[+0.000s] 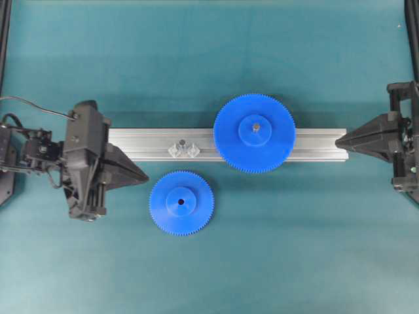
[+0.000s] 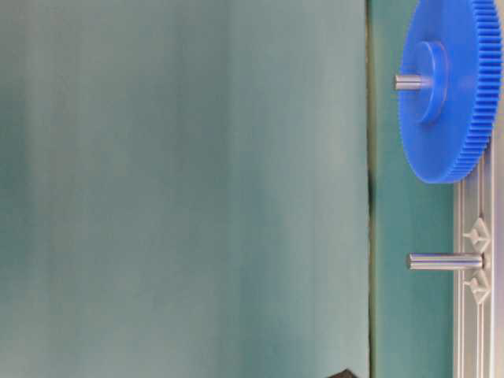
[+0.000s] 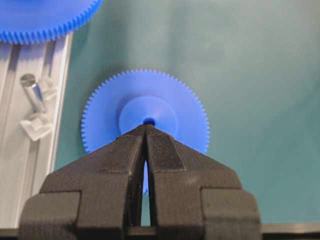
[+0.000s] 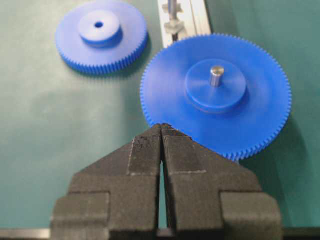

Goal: Insert the small gear onto the shaft.
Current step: 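Move the left gripper toward the loose small blue gear, then lower the open left gripper over the small gear's hub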

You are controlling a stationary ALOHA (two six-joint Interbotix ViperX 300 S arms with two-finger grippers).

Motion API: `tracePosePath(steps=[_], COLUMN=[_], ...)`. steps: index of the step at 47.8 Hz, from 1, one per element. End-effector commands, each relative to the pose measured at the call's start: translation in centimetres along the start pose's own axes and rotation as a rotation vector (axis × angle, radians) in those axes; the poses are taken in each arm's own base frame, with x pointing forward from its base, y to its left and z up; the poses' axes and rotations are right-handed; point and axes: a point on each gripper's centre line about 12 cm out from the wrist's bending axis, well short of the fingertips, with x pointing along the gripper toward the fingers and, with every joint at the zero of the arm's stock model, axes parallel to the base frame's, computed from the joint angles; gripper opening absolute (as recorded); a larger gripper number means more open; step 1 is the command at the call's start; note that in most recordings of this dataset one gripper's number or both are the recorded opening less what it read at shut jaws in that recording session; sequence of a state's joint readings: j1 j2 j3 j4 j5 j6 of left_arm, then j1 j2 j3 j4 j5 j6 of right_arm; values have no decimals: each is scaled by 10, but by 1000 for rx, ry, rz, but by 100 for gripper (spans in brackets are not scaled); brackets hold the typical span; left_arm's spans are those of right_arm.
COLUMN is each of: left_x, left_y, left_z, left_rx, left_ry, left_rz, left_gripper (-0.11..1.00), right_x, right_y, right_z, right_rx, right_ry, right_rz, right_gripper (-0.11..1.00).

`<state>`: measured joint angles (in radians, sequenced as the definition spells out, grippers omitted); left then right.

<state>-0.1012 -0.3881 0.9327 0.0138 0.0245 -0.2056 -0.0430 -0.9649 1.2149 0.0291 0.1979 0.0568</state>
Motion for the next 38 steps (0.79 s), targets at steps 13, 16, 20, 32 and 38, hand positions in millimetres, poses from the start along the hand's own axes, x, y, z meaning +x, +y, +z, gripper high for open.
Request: tracePosePath(steps=[13,16,20,32,38], left_x=[22,28,34,57,69], left_y=[-7,-7,-8,-11,-14], left_z=[19,20,22,20,18], left_rx=[12,12,12,19,26], left_ry=[96,119,137,210,263], left_rz=[12,17,20,28,31], left_gripper=[1,1,1,1,1], right_x=[1,1,1,1,1], right_y=[0,0,0,0,0], right_z=[4,4,4,3,2], right_rx=[14,12,14,14,14], right_ry=[-6,-5,-5,-3,0], right_rz=[-2,-2,-2,-2,-3], right_gripper=[2,2,2,2,2])
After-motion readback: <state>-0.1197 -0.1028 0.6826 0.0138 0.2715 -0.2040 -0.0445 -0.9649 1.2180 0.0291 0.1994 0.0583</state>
